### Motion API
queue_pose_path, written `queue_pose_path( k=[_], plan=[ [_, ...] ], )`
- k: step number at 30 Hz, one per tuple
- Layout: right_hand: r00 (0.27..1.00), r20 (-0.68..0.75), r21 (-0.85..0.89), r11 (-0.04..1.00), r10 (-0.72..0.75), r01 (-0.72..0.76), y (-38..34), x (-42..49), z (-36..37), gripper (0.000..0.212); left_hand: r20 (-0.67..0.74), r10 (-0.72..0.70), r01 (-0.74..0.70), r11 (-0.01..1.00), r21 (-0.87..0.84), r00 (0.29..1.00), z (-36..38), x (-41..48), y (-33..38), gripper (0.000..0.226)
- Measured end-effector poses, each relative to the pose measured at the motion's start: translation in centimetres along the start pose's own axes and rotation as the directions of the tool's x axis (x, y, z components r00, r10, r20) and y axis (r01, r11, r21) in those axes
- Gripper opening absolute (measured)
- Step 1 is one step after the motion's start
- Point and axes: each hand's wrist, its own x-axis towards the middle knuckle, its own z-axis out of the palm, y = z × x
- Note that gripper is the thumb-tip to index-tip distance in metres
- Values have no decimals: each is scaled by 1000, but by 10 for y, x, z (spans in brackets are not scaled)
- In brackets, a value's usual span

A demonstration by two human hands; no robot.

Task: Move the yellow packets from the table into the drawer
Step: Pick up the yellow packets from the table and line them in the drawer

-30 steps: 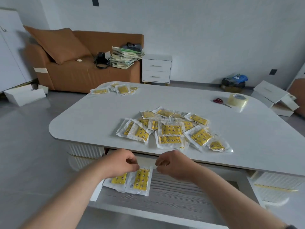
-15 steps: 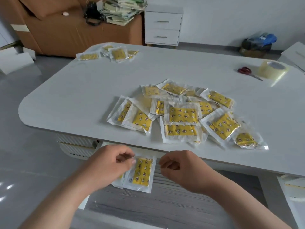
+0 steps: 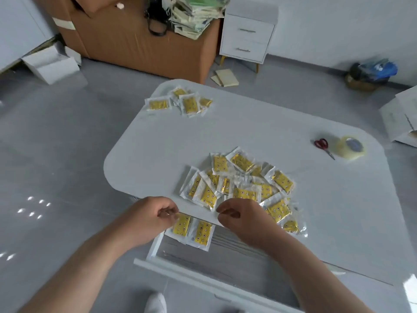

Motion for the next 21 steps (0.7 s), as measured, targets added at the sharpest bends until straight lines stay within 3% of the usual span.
queue_pose_path(
  k=[7,13,21],
  plan=[
    [999,39,-8,1000,11,-11,-142,-65,-57,15,-63,-87,74,980,-183,994,-114,-101,60,4],
    [996,15,-64,994,-91,91,-259,-90,-70,17,-268,-40,-12,982,-191,963,-229,-172,67,7],
    [972,-32,-34,972,-234,233,-380,-80,-31,17,-440,14,-86,986,-143,898,-342,-232,26,13]
  ],
)
